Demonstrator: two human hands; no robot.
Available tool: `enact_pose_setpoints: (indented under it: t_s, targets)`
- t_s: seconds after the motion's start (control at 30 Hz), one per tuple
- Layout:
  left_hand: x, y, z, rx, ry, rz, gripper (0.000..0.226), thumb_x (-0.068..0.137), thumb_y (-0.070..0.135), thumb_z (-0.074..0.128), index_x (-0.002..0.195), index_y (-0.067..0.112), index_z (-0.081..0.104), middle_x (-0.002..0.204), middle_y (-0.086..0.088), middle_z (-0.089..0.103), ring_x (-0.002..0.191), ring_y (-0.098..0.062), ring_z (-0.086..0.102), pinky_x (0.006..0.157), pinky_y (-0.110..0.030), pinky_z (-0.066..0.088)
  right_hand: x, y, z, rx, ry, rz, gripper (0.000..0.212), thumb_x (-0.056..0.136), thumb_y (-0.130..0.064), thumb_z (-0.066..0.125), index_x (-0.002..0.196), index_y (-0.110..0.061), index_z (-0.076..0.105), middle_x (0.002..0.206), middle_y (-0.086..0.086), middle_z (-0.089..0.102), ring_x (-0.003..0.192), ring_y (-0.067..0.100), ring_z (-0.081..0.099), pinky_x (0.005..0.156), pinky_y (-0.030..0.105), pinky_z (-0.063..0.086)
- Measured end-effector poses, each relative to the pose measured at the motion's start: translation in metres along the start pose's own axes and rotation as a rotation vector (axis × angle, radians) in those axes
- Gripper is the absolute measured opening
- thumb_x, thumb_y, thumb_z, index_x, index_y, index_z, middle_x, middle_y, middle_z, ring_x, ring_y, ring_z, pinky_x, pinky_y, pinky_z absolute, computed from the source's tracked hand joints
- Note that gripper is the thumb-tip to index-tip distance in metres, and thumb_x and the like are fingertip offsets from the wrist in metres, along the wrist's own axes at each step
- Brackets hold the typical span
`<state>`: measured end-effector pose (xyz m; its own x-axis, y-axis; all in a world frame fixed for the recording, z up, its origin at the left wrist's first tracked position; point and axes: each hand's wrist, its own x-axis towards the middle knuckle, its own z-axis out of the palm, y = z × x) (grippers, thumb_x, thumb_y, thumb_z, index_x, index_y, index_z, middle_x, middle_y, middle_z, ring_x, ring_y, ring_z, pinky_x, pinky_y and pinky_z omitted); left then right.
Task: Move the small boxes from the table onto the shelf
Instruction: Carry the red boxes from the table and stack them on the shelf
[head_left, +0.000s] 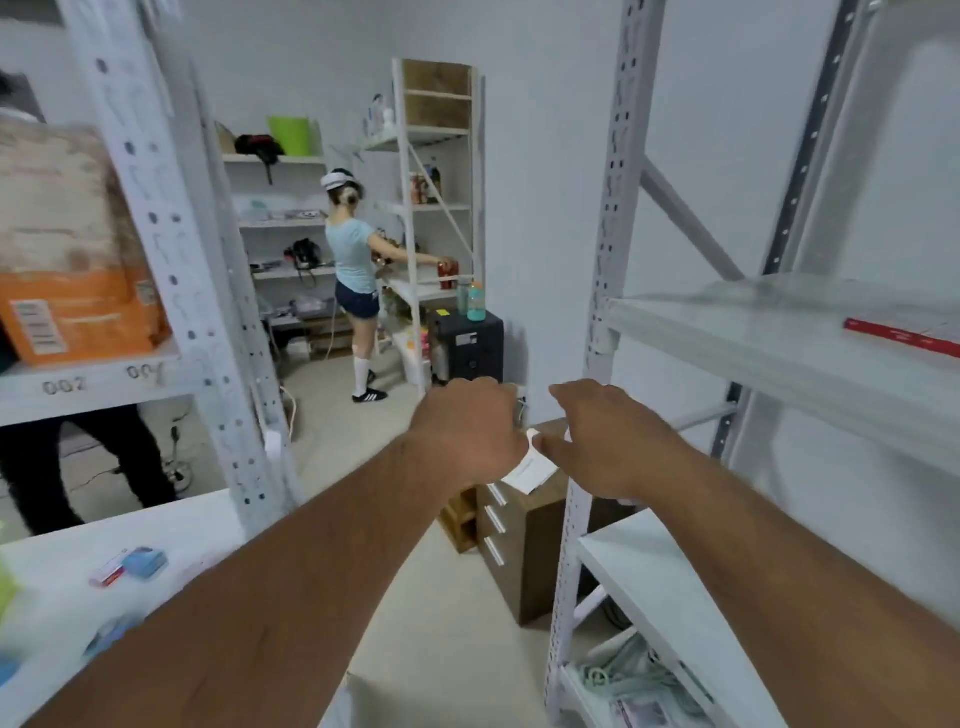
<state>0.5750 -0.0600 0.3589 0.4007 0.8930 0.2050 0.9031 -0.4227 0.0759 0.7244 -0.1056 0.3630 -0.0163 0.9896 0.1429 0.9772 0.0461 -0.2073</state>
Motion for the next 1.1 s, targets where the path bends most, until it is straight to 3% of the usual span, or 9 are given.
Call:
enact_pose_setpoints:
  t_s: [0.07, 0.17, 0.27, 0.37, 0.5, 0.57, 0.83, 1.1]
  targets:
    - [-0.031, -0.022, 0.01, 0.006, -0.015, -0.021, 0.047, 0.092, 0.045, 0.049, 0.135, 0.025, 0.048, 0.129, 0.0, 0.056, 0.115, -0.025, 0.055, 0.091, -0.04, 0.048, -0.006, -0.025, 0.023, 0.01, -0.06, -0.029, 0.056, 0.098, -0.045, 0.053, 0.147, -0.02, 0.042, 0.15, 0.003, 0.046, 0.132, 0.026, 0.047, 0.104, 0.041, 0.043]
    - [-0.082, -0.058, 0.027, -0.011, -0.053, -0.091, 0.038, 0.091, 0.045, 0.05, 0.122, 0.025, 0.056, 0.112, 0.001, 0.06, 0.099, -0.023, 0.058, 0.079, -0.035, 0.045, -0.019, -0.066, 0.058, 0.027, -0.164, -0.077, 0.026, 0.093, -0.039, 0.058, 0.116, -0.027, 0.061, 0.111, -0.002, 0.067, 0.101, 0.022, 0.066, 0.086, 0.039, 0.056]
    - [-0.135, -0.091, 0.047, -0.012, -0.114, -0.171, 0.041, 0.091, 0.044, 0.048, 0.125, 0.022, 0.055, 0.121, -0.002, 0.06, 0.107, -0.026, 0.057, 0.084, -0.039, 0.046, -0.031, -0.1, 0.098, -0.014, -0.22, -0.153, 0.029, 0.088, -0.055, 0.054, 0.105, -0.032, 0.056, 0.093, -0.008, 0.064, 0.083, 0.016, 0.066, 0.074, 0.04, 0.06]
    - [-0.184, -0.119, 0.062, -0.002, -0.135, -0.26, 0.047, 0.094, 0.042, 0.046, 0.135, 0.021, 0.048, 0.133, -0.002, 0.054, 0.115, -0.026, 0.054, 0.092, -0.04, 0.045, -0.052, -0.144, 0.124, -0.053, -0.228, -0.262, 0.038, 0.09, -0.062, 0.05, 0.112, -0.03, 0.052, 0.099, -0.009, 0.061, 0.089, 0.015, 0.064, 0.084, 0.039, 0.057]
    - [-0.239, -0.153, 0.075, -0.033, -0.121, -0.422, 0.044, 0.094, 0.041, 0.049, 0.134, 0.023, 0.049, 0.131, 0.0, 0.057, 0.112, -0.024, 0.058, 0.096, -0.039, 0.048, -0.075, -0.197, 0.145, -0.067, -0.287, -0.355, 0.055, 0.097, -0.056, 0.047, 0.14, -0.022, 0.045, 0.136, 0.001, 0.054, 0.121, 0.022, 0.055, 0.099, 0.036, 0.048]
    - [-0.259, -0.168, 0.078, -0.044, -0.119, -0.498, 0.043, 0.094, 0.041, 0.051, 0.133, 0.024, 0.05, 0.129, 0.001, 0.058, 0.11, -0.023, 0.059, 0.094, -0.037, 0.048, -0.082, -0.218, 0.155, -0.011, -0.345, -0.405, 0.058, 0.098, -0.052, 0.048, 0.147, -0.022, 0.039, 0.145, 0.003, 0.048, 0.129, 0.025, 0.052, 0.102, 0.038, 0.045]
    - [-0.315, -0.198, 0.077, -0.034, -0.18, -0.752, 0.037, 0.085, 0.041, 0.054, 0.118, 0.024, 0.058, 0.119, 0.0, 0.062, 0.106, -0.024, 0.06, 0.087, -0.04, 0.051, -0.085, -0.262, 0.195, 0.036, -0.415, -0.546, 0.055, 0.094, -0.052, 0.056, 0.138, -0.023, 0.043, 0.136, 0.001, 0.054, 0.122, 0.023, 0.056, 0.1, 0.038, 0.049]
    - [-0.347, -0.223, 0.087, -0.009, -0.201, -0.897, 0.048, 0.088, 0.042, 0.053, 0.132, 0.023, 0.051, 0.126, 0.003, 0.061, 0.113, -0.021, 0.058, 0.09, -0.035, 0.048, -0.073, -0.284, 0.226, 0.093, -0.438, -0.62, 0.049, 0.093, -0.047, 0.057, 0.132, -0.018, 0.047, 0.128, 0.005, 0.055, 0.117, 0.025, 0.056, 0.094, 0.038, 0.051]
